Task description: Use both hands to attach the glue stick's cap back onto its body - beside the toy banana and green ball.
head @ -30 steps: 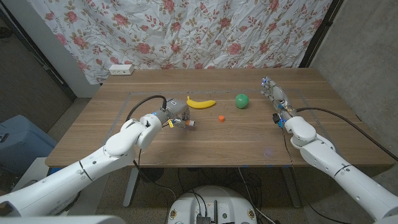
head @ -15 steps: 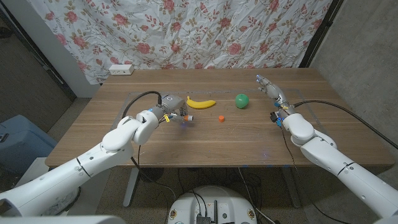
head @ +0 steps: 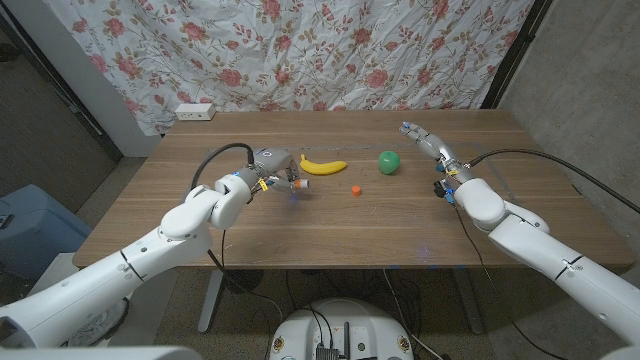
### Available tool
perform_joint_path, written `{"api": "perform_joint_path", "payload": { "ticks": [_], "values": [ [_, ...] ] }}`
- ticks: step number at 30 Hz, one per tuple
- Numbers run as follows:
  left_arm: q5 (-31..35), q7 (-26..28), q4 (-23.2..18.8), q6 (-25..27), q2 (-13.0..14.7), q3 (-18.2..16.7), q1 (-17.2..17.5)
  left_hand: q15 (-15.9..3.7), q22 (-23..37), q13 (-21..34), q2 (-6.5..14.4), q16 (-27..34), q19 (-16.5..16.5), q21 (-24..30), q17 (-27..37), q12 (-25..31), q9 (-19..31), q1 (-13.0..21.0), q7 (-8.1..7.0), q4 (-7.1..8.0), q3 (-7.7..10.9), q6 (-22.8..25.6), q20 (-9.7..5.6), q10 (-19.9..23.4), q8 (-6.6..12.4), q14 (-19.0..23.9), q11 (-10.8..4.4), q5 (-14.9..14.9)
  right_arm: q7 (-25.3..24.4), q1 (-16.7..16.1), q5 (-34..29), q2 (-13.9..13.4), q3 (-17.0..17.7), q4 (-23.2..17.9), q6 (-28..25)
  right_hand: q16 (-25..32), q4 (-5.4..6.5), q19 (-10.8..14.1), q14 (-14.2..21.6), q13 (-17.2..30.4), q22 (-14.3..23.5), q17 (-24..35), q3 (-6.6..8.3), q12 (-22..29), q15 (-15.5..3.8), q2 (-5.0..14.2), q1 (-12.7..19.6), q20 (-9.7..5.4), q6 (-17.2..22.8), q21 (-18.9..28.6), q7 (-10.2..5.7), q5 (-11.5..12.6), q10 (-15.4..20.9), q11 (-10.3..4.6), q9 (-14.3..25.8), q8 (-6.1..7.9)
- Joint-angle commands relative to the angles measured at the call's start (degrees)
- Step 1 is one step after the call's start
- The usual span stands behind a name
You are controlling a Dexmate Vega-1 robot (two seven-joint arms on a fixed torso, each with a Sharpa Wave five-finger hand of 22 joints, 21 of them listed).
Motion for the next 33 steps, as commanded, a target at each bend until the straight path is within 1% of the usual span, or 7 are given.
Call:
{"api": "perform_joint_path", "payload": {
  "ticks": [1, 2, 4, 12, 18, 27, 33],
  "values": [
    [-4.0, 4.2, 2.6, -2.0, -0.1, -0.2, -0.8, -8.11, 0.1, 0.2, 1.6, -0.1, -0.3, -0.1, 0.0, 0.3, 0.4, 1.2, 0.16, 0.21, 0.01, 7.0, -6.92, 4.6, 0.24, -0.2, -3.92, 0.3, 2.8, 2.4, -7.9, -3.3, -2.9, -5.6, -9.2, -0.2, -1.06, -1.1, -1.4, 0.2, 0.2, 0.0, 0.26, -0.3, 0.11, -0.51, 1.5, 0.21, -1.3, 0.1, -0.17, -0.5, -1.0, -0.19, 0.4, 0.09],
    [-4.4, 4.7, 3.0, -2.3, -0.2, -0.2, -0.9, -8.10, 0.1, 0.2, 1.6, -0.1, -0.3, -0.1, 0.0, 0.3, 0.4, 1.2, 0.07, 0.22, -0.02, 7.1, -6.93, 4.6, 0.24, -0.2, -3.93, 0.3, 3.8, 3.4, -11.0, -4.2, -4.4, -7.1, -13.5, -0.2, -1.22, -1.4, -1.7, 0.2, 0.2, 0.0, 0.33, -0.3, 0.16, -0.66, 1.8, 0.49, -1.6, 0.2, -0.14, -0.5, -1.3, -0.34, 0.4, 0.09],
    [-5.4, 5.4, 3.7, -2.8, -0.5, -0.2, -1.2, -8.10, 0.1, 0.2, 1.6, -0.1, -0.3, -0.1, 0.0, 0.3, 0.4, 1.2, 0.05, 0.23, -0.05, 7.2, -6.98, 4.7, 0.24, -0.3, -3.93, 0.3, 4.8, 4.1, -12.5, -4.8, -5.2, -8.0, -15.0, -0.1, -1.40, -1.6, -1.9, 0.2, 0.2, -0.1, 0.40, -0.3, 0.24, -0.86, 2.2, 0.70, -1.9, 0.2, -0.23, -0.5, -1.3, -0.45, 0.4, 0.12],
    [-7.9, 7.6, 6.3, -5.0, -1.3, 0.5, -2.8, -8.09, 0.1, 0.2, 1.6, -0.1, -0.4, 0.0, 0.0, 0.2, 0.5, 1.2, 0.04, 0.26, -0.15, 7.2, -6.97, 4.7, 0.14, -0.4, -3.92, 0.3, 9.2, 6.5, -17.4, -6.6, -7.9, -10.2, -18.9, 0.1, -1.99, -2.7, -2.6, 0.3, 0.2, -0.1, 0.76, 0.0, 0.83, -1.99, 4.3, 1.67, -4.1, 0.4, -0.29, -0.8, -1.3, -0.97, 0.5, 0.14],
    [-10.8, 8.8, 7.7, -6.2, -1.9, 0.3, -3.4, -8.10, 0.1, 0.2, 1.6, -0.1, -0.6, -0.1, 0.0, 0.1, 0.5, 1.2, 0.08, 0.26, -0.22, 7.3, -6.85, 4.8, 0.09, -0.5, -3.95, 0.3, 12.3, 8.0, -20.6, -7.5, -9.6, -11.9, -20.9, 0.3, -2.20, -3.0, -2.8, 0.5, 0.2, -0.1, 1.12, 0.2, 1.45, -2.48, 5.8, 2.79, -4.4, 0.5, 0.12, -0.8, -1.1, -0.79, 0.6, 0.51],
    [-15.1, 10.7, 9.5, -8.2, -2.3, -0.4, -3.7, -8.20, 0.1, 0.2, 1.6, -0.2, -1.1, -0.2, 0.0, 0.0, 0.5, 1.2, -0.04, 0.28, -0.33, 7.2, -6.87, 4.8, -0.11, -0.8, -3.95, 0.3, 18.3, 11.1, -28.1, -8.0, -13.1, -15.2, -25.3, 0.4, -2.35, -6.2, -3.8, 0.7, 0.2, -0.1, 2.30, 0.6, 2.40, -3.41, 9.6, 3.75, -3.4, 0.1, 0.89, -0.2, -0.1, -1.67, 0.8, 1.67],
    [-16.9, 11.4, 11.2, -10.2, -2.4, 0.1, -4.5, -8.22, 0.1, 0.2, 1.7, -0.2, -1.4, -0.2, 0.0, -0.1, 0.5, 1.2, 0.02, 0.30, -0.39, 7.2, -6.85, 4.8, -0.19, -1.0, -3.94, 0.3, 23.1, 13.2, -33.3, -7.8, -15.6, -16.5, -27.2, 0.4, -2.36, -7.3, -4.5, 0.8, 0.2, -0.1, 2.96, 0.7, 2.88, -3.81, 11.6, 4.17, -3.0, 0.2, 1.26, 0.2, 0.2, -2.17, 0.9, 2.05]
  ]
}}
